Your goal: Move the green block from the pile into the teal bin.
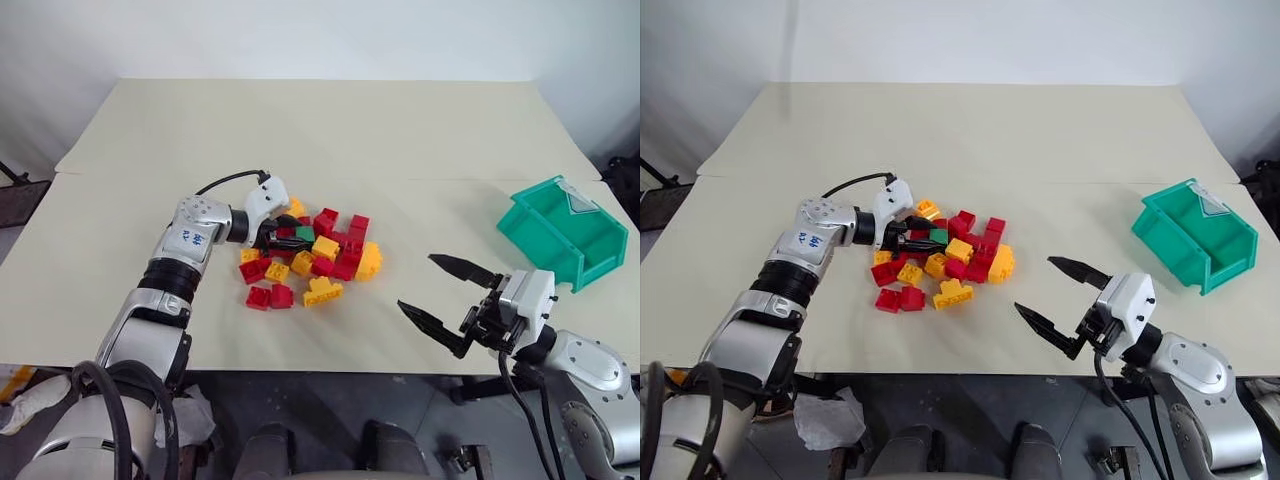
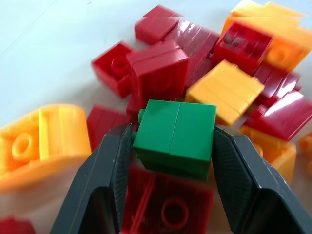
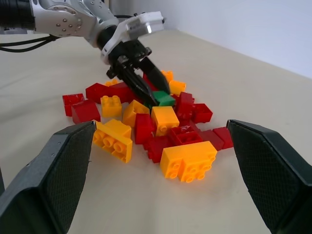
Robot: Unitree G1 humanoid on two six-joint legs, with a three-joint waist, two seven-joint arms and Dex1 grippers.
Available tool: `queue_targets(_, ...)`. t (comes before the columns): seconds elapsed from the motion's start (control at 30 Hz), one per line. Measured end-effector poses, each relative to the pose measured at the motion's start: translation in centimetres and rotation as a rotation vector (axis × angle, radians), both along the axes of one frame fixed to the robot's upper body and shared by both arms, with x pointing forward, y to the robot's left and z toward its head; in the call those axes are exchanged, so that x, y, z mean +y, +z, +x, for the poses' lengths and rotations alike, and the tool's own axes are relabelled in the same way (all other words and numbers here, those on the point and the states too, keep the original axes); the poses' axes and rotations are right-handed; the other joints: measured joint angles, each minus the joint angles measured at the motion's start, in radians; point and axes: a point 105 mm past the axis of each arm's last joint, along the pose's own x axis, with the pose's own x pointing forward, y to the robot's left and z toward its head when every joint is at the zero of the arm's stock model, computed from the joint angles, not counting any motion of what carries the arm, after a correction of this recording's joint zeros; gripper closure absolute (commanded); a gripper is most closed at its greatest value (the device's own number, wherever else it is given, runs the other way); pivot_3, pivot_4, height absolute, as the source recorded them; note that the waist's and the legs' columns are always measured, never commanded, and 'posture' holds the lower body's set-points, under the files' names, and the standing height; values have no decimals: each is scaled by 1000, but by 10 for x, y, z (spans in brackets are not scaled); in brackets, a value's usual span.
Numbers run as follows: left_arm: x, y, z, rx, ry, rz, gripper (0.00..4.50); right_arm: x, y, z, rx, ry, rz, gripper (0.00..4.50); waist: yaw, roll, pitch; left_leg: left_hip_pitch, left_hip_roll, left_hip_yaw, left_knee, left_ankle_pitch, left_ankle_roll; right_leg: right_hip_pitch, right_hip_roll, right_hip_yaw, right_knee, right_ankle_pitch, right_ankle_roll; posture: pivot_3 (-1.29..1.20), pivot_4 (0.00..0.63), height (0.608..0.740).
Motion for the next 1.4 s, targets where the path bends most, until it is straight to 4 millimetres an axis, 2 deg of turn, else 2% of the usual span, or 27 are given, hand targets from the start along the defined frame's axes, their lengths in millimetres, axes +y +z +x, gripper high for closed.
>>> queue_targets(0.13,-15,48,-7,-93,-150,-79,2415,-5,-4,-6,19,-34,-1,0,0,-1,1,-1,0,0,0,0,0,0,0,0,0,0,0,0,150,740)
queue_targets(0.2,-29,65,-13,-124,-230,-112,2415,-9,-3,-9,14,-58,-5,0,1,-1,1,-1,0,0,0,0,0,0,0,0,-1,0,0,0,150,740)
queue_targets(0.23,-40,67,-18,-133,-282,-109,2415,-13,-3,-11,14,-80,-9,0,4,-1,1,-1,-1,0,0,0,0,0,0,0,-1,0,1,0,150,740)
queue_targets(0.27,-49,65,-22,-134,-328,-99,2415,-18,-2,-12,14,-101,-12,0,5,-1,1,-1,-1,0,0,0,1,1,0,0,-1,1,1,0,150,740)
queue_targets(0.37,-97,47,-37,-92,-459,-97,2415,-29,-3,-19,24,-153,-31,0,14,-1,1,-2,-1,0,1,0,1,1,-1,0,-2,1,1,0,150,740)
queue_targets(0.47,-133,32,-46,-88,-523,-77,2415,-34,-3,-24,24,-179,-42,0,15,-2,1,-2,-1,0,1,-1,2,0,0,0,-4,1,1,0,150,740)
queue_targets(0.6,-156,17,-47,-103,-509,-42,2415,-36,-3,-30,33,-208,-52,0,0,-2,1,-2,-1,0,0,-1,2,0,0,0,-4,1,1,0,150,740)
queue_targets(0.7,-166,-5,-47,-101,-486,34,2415,-37,-3,-35,34,-227,-55,0,2,-2,1,-2,-1,0,1,-1,2,0,-1,0,-4,1,1,0,150,740)
queue_targets(0.73,-167,-12,-48,-87,-477,47,2066,-36,-2,-37,34,-229,-54,0,1,-2,1,-2,-2,1,1,-1,3,0,-1,0,-4,1,1,0,150,740)
queue_targets(0.93,-168,-16,-51,-34,-489,25,153,-34,0,-36,20,-234,-51,0,1,-2,1,-2,-1,0,1,-1,3,0,-1,0,-4,1,1,0,150,740)
queue_targets(0.97,-167,-15,-51,-25,-491,16,15,-33,2,-35,10,-231,-49,0,1,-2,1,-2,-1,1,1,-1,3,0,-1,0,-4,1,1,0,150,740)
queue_targets(1.1,-161,-5,-50,-2,-498,-70,15,-28,6,-29,-15,-206,-41,0,0,-2,1,-2,-1,0,1,-1,3,0,-1,0,-4,1,1,0,150,740)
queue_targets(1.2,-142,9,-44,-47,-494,-149,15,-28,4,-23,-6,-191,-45,0,-2,-2,1,-2,-1,0,1,-1,3,0,-1,0,-4,1,1,0,150,740)
queue_targets(1.33,-95,43,-40,-168,-515,-320,15,-29,1,-14,19,-138,-89,0,-4,-2,1,-1,-1,0,1,-1,3,0,-1,0,-3,1,1,0,150,740)
queue_targets(1.4,-69,51,-40,-237,-501,-368,15,-29,3,-10,37,-102,-106,0,-4,-2,1,-1,-1,0,2,-1,3,0,-1,0,-3,1,1,0,150,740)
